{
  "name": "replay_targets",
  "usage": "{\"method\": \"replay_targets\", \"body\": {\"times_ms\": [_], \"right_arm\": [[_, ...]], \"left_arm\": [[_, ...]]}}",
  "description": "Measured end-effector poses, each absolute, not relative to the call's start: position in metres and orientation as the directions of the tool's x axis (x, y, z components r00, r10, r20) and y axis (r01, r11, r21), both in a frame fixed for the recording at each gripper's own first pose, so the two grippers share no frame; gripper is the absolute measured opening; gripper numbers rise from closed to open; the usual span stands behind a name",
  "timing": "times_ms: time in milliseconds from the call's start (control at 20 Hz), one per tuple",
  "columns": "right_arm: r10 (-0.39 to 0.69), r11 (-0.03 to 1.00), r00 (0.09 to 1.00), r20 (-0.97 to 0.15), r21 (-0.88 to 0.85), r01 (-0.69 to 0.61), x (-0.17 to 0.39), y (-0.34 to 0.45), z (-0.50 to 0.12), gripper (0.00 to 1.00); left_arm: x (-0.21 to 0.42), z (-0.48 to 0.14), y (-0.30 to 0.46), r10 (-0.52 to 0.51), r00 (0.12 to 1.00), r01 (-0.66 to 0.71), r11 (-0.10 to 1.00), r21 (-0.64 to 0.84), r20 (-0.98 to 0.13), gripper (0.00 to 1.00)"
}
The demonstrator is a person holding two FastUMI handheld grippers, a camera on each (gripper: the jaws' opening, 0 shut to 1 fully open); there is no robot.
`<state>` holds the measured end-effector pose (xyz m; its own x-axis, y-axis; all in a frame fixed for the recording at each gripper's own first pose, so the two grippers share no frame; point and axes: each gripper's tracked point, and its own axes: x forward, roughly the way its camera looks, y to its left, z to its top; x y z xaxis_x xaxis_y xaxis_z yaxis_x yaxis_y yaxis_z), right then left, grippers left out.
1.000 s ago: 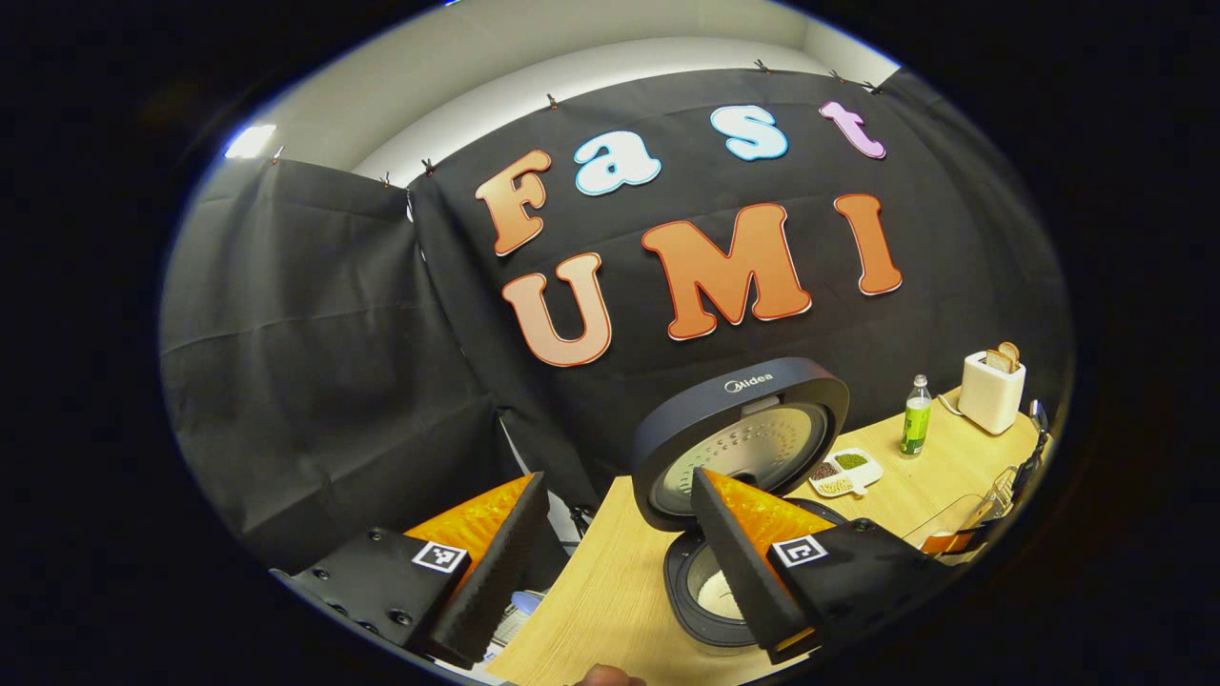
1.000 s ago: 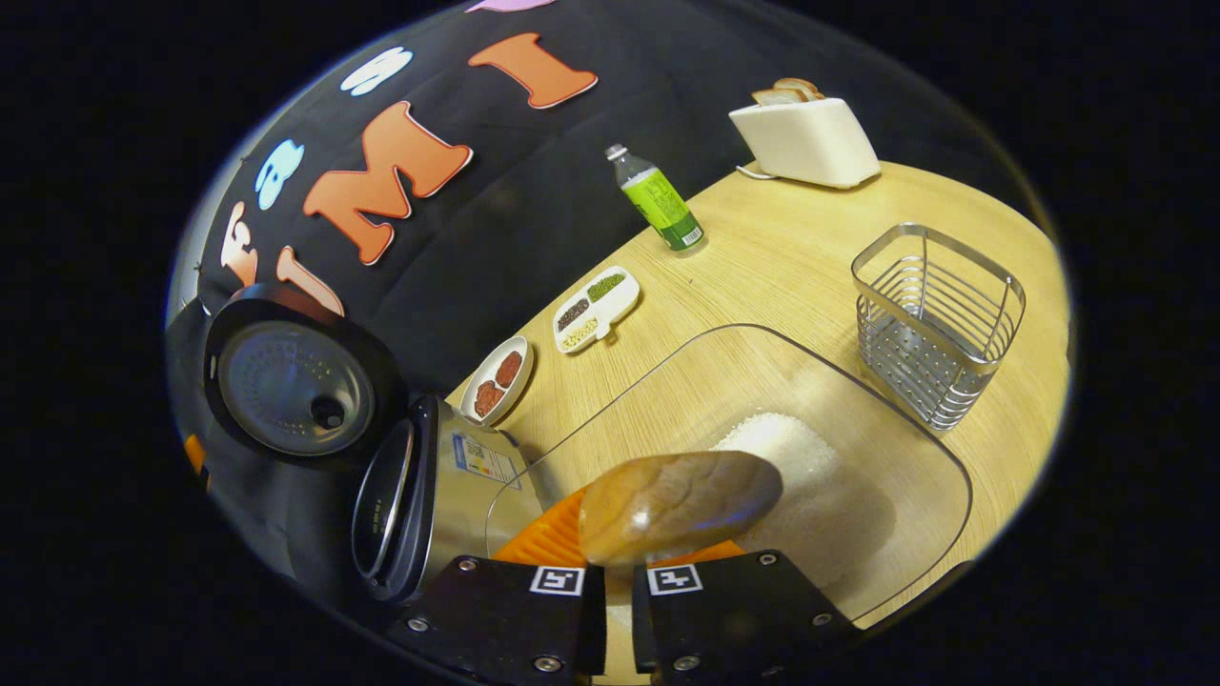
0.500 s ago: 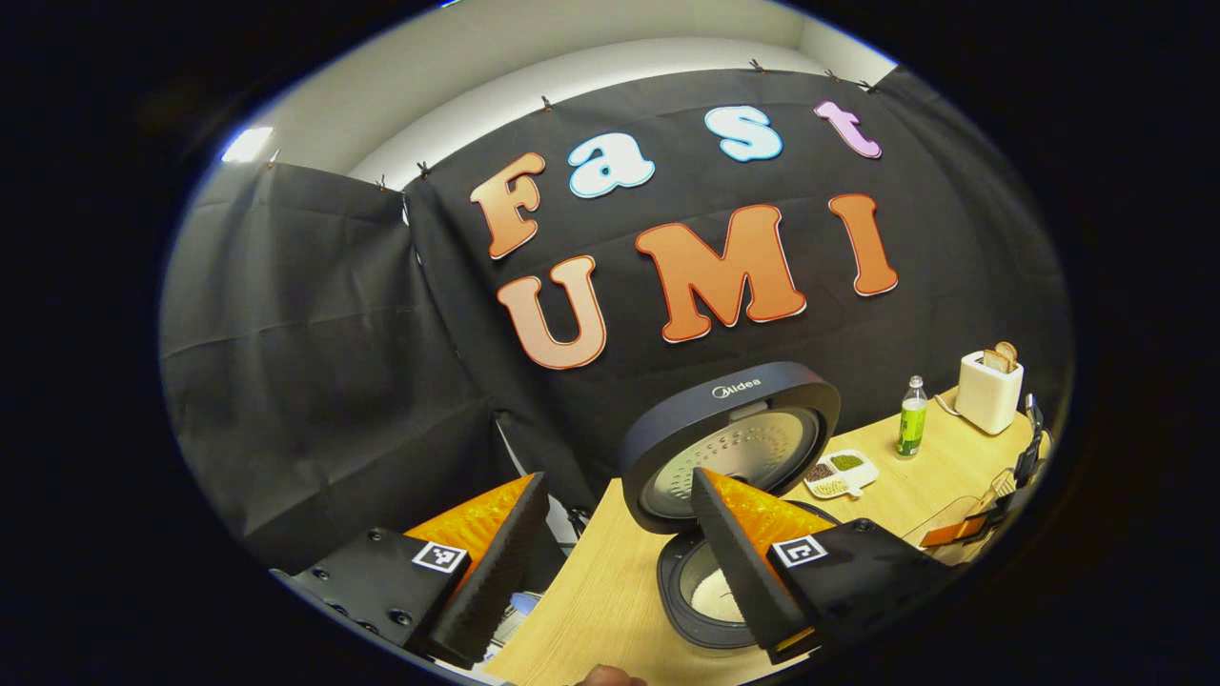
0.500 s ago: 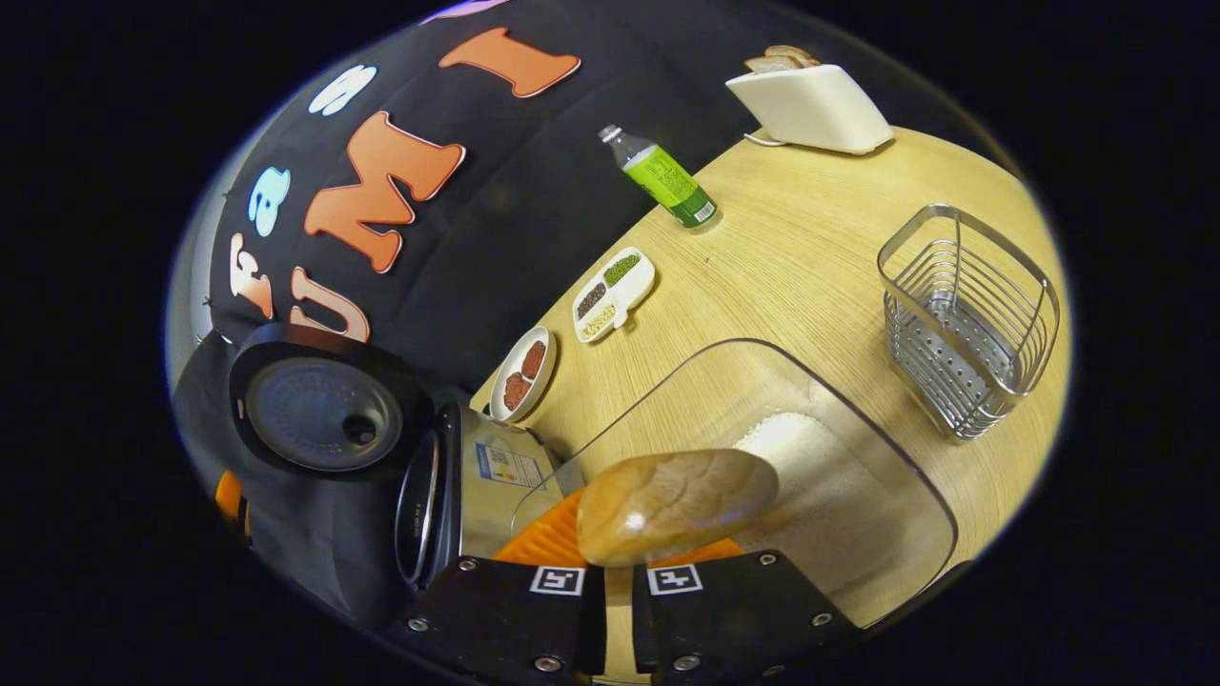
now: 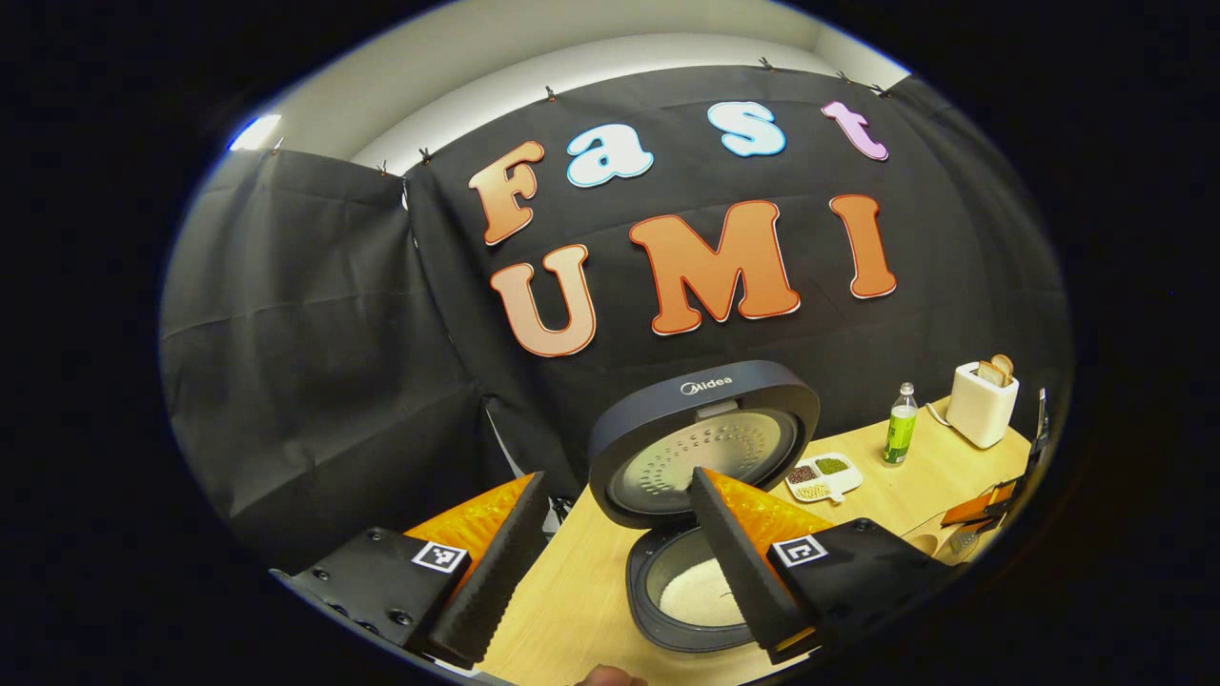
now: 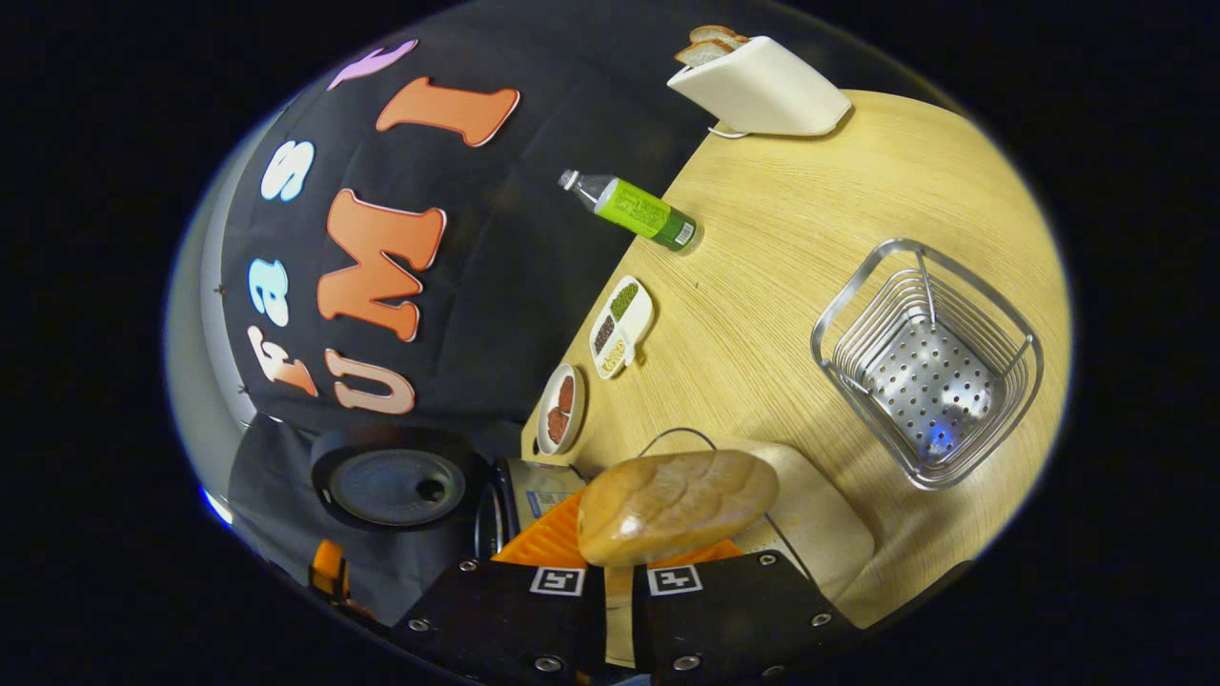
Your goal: Close the left gripper, press the button to open the rice cooker; take a wooden spoon from the chopstick holder with the right hand, scoop a spoonful of rice and pour it into the rice cooker, then put the wooden spoon back into the chopstick holder.
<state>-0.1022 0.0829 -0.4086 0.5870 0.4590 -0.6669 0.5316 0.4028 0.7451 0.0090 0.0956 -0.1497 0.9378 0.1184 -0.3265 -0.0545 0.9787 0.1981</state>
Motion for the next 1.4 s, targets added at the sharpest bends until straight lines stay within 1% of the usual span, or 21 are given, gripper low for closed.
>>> {"method": "replay_targets", "body": {"times_ms": [100,150,200,250,400,500,750,1200,1250,1400], "right_arm": [[0.485,0.321,0.618,-0.618,0.784,0.532,-0.092,0.075,-0.392,0.1],[0.497,0.275,0.633,-0.594,0.799,0.534,-0.086,0.071,-0.386,0.1],[0.51,0.231,0.646,-0.568,0.814,0.533,-0.081,0.07,-0.378,0.1],[0.518,0.195,0.66,-0.544,0.826,0.529,-0.074,0.067,-0.372,0.1],[0.543,0.098,0.688,-0.481,0.85,0.517,-0.058,0.066,-0.352,0.1],[0.563,0.054,0.695,-0.447,0.859,0.509,-0.049,0.071,-0.342,0.1],[0.621,0.046,0.673,-0.402,0.876,0.481,-0.031,0.1,-0.32,0.1],[0.694,0.08,0.624,-0.359,0.9,0.429,0.009,0.167,-0.295,0.1],[0.701,0.087,0.618,-0.357,0.902,0.423,0.015,0.177,-0.292,0.1],[0.711,0.147,0.599,-0.368,0.911,0.385,0.025,0.205,-0.286,0.1]], "left_arm": [[0.007,-0.15,0.091,0.124,0.936,-0.061,0.979,0.194,-0.33,1.0],[0.005,-0.151,0.089,0.128,0.934,-0.067,0.979,0.191,-0.332,0.94],[0.003,-0.151,0.087,0.131,0.933,-0.071,0.98,0.185,-0.335,0.94],[0.0,-0.152,0.085,0.136,0.931,-0.078,0.981,0.179,-0.338,1.0],[-0.009,-0.152,0.087,0.162,0.925,-0.109,0.98,0.167,-0.344,1.0],[-0.019,-0.15,0.091,0.189,0.921,-0.139,0.976,0.166,-0.342,1.0],[-0.042,-0.144,0.105,0.253,0.909,-0.209,0.964,0.162,-0.33,1.0],[-0.088,-0.13,0.141,0.367,0.881,-0.326,0.928,0.18,-0.298,1.0],[-0.094,-0.131,0.144,0.379,0.876,-0.339,0.924,0.178,-0.299,0.94],[-0.106,-0.131,0.158,0.414,0.859,-0.375,0.909,0.181,-0.301,0.94]]}}
